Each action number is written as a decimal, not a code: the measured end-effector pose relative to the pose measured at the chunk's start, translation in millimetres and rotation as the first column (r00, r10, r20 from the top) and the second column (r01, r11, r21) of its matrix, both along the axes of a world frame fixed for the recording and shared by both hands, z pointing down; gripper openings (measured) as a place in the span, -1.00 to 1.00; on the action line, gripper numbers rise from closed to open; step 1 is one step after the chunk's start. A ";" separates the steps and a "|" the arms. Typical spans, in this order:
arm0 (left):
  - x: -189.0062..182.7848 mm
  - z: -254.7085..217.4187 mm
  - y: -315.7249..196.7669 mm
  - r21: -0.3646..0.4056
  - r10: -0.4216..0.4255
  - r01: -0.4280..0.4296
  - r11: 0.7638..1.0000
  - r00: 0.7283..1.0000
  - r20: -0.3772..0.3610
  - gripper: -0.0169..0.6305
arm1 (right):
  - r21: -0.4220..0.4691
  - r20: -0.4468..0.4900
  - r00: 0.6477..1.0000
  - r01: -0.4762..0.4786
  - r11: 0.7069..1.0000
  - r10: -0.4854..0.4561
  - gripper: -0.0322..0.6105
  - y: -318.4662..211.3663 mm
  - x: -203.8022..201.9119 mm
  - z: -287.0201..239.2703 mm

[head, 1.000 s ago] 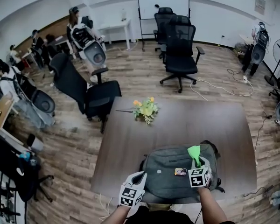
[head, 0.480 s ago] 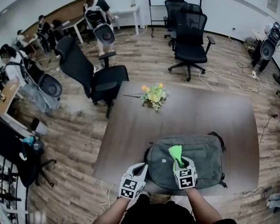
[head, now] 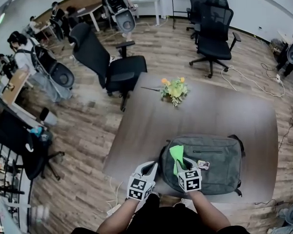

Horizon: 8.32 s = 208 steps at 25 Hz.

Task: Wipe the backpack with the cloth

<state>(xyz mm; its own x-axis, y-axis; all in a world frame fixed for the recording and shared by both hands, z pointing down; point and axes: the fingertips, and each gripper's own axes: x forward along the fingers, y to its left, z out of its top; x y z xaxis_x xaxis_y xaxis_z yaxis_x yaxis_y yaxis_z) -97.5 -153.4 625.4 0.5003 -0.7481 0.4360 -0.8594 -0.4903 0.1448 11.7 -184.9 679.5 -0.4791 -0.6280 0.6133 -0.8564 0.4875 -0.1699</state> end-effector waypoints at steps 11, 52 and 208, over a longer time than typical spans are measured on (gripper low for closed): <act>-1.7 9.6 7.7 -0.031 -0.005 0.006 0.999 1.000 0.018 -0.89 | -0.076 -0.069 0.997 0.019 0.997 -0.024 -0.62 3.8 10.0 23.1; 103.9 24.7 9.7 -0.047 0.267 -0.265 0.963 0.963 0.042 -0.89 | 0.029 -0.442 0.842 -0.330 0.944 0.308 -0.61 17.1 231.2 -8.6; 72.9 -201.4 -29.8 0.446 0.140 -0.087 0.891 0.986 -0.088 -0.89 | 0.652 0.081 0.940 -0.301 0.695 0.332 -0.69 16.6 165.7 -281.9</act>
